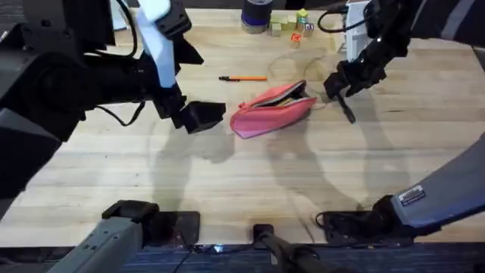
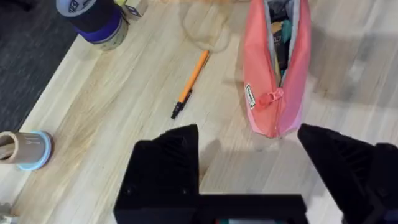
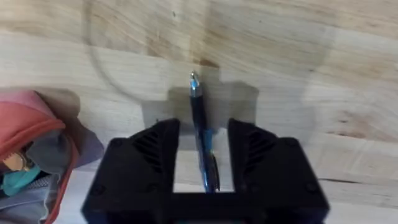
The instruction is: Unzip the bag, pick up the pens from the table one at a time and place them inside, then zip the bag closed.
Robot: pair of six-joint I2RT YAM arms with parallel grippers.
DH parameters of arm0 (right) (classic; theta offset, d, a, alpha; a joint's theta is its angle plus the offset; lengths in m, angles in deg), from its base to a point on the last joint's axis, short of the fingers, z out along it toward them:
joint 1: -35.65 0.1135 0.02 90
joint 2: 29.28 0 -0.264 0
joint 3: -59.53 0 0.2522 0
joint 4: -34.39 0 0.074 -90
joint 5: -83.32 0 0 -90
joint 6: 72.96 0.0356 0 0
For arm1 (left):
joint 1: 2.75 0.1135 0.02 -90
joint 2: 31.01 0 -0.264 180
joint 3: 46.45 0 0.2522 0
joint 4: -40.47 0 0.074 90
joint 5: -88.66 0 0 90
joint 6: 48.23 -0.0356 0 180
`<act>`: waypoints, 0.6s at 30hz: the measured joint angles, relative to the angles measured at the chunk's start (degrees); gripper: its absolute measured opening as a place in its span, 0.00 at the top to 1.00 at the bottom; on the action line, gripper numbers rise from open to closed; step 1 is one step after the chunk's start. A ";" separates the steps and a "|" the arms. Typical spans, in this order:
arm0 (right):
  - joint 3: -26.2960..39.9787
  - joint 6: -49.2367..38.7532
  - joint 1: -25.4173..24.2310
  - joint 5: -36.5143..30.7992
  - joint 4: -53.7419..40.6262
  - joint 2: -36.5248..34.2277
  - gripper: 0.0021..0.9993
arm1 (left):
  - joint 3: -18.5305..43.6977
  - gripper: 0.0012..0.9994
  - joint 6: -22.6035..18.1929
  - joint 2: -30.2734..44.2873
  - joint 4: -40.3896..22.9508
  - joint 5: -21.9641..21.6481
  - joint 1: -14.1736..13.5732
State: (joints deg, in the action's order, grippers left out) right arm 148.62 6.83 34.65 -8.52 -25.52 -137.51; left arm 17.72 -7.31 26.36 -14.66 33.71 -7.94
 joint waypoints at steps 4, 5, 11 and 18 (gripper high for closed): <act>-0.02 1.00 0.00 -0.13 0.80 0.02 0.77 | 0.00 0.01 0.00 0.00 0.00 0.00 0.00; -0.02 1.07 0.02 -0.25 0.92 0.00 0.82 | 0.00 0.01 0.00 0.01 0.01 0.00 0.00; -0.07 1.29 0.00 -0.52 1.25 0.12 0.96 | 0.00 0.01 0.01 0.00 0.02 0.00 0.00; 0.09 1.28 0.00 -0.50 1.15 0.12 0.97 | 0.00 0.01 0.01 0.00 0.01 0.00 0.00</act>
State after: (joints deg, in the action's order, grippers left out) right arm 148.71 8.10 34.65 -9.03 -24.38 -137.39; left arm 17.72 -7.30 26.36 -14.65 33.71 -7.94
